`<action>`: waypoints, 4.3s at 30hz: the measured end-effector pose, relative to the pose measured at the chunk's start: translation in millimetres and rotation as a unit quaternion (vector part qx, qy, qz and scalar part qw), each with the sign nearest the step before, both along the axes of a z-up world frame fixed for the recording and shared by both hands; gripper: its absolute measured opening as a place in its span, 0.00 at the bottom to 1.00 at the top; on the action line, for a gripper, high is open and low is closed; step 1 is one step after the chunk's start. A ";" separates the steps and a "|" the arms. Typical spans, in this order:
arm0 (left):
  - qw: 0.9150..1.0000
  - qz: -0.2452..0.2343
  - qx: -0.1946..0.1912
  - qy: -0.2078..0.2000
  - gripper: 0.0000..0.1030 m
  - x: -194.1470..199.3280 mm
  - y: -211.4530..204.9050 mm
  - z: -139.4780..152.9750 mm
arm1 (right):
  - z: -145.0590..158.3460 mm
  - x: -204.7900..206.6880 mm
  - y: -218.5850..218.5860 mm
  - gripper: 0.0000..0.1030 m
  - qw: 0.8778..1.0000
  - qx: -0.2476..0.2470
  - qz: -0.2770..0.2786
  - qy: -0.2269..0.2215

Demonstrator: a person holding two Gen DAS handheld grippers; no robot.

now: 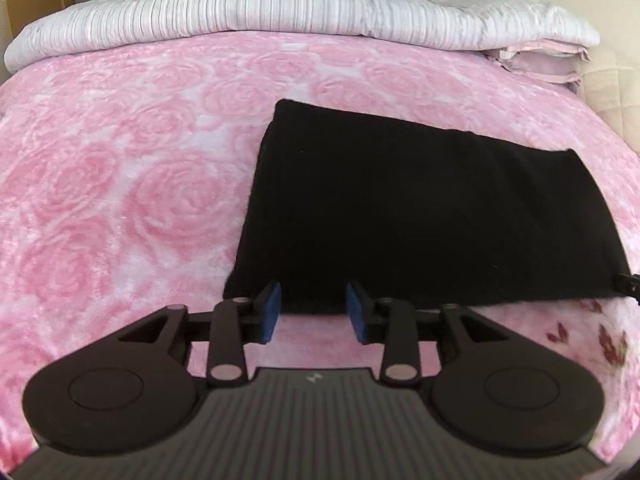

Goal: Fold clothes

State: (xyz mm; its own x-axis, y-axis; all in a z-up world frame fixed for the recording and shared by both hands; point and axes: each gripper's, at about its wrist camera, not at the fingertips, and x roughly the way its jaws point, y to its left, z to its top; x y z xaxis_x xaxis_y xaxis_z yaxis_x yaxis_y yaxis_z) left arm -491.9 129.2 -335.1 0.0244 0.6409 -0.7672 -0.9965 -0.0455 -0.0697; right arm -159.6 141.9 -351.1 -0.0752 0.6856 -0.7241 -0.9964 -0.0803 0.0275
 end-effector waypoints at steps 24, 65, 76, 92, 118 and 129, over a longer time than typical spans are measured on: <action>0.997 0.000 0.063 0.042 0.52 75.8 -204.1 93.9 | 88.7 -31.9 -172.1 0.44 1.000 0.019 0.015 -0.011; 0.910 0.207 -0.001 -0.358 0.63 -58.5 -55.4 -27.7 | -19.5 45.2 -40.0 0.44 0.856 -0.113 -0.185 0.469; 0.877 0.286 0.025 -0.385 0.66 -62.0 3.2 -61.6 | -49.2 51.7 6.6 0.44 0.807 -0.080 -0.283 0.511; 0.913 0.250 0.077 -0.314 0.07 -51.1 -38.9 -29.4 | -15.4 53.5 -2.3 0.15 0.860 -0.066 -0.234 0.449; 0.994 0.079 -0.075 -0.026 0.26 21.3 -128.6 2.1 | 28.0 114.4 -107.6 0.39 0.949 -0.028 -0.226 0.216; 0.999 0.020 -0.035 0.008 0.26 61.2 -136.1 33.8 | 36.8 34.5 -139.7 0.39 0.993 -0.038 -0.035 0.105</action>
